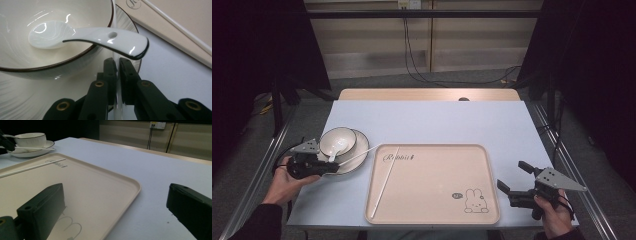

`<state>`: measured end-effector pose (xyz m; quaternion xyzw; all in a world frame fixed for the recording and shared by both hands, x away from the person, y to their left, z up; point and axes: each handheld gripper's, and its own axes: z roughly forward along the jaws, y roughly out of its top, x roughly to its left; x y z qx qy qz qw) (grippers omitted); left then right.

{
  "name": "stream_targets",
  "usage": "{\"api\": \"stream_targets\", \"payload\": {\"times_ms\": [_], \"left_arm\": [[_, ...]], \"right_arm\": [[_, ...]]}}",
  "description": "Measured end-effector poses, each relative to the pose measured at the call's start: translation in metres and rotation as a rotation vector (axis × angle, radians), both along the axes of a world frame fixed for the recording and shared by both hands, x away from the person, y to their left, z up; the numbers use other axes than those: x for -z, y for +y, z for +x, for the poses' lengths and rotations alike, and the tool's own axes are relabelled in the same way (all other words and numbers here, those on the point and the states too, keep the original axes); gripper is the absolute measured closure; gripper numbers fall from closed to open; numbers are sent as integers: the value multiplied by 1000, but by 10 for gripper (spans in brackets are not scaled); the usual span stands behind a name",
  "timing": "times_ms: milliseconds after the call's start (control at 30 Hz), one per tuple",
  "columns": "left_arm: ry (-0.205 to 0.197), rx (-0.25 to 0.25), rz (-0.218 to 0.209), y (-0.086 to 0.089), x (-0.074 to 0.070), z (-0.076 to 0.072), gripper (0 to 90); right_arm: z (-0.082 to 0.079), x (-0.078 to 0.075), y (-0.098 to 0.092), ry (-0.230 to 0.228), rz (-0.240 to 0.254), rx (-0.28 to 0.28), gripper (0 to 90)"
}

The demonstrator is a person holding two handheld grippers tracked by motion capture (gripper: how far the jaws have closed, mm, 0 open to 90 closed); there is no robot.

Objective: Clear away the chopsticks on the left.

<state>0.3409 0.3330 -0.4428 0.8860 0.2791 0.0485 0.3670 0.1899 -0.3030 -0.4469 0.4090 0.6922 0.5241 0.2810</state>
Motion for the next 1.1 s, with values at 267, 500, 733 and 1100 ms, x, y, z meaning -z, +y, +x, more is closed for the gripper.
{"api": "stream_targets", "payload": {"times_ms": [267,500,733,1100], "left_arm": [[5,-17,-46,-1,-9,-5,846],[3,-27,-79,-5,-16,-9,846],[7,-40,-109,-5,-21,-18,846],[16,-72,-152,-11,-29,-42,846]], "right_arm": [[0,0,0,-3,-1,-4,13],[0,0,0,-3,0,-3,13],[0,0,0,-3,2,-5,13],[0,0,0,-3,3,-6,13]]}}
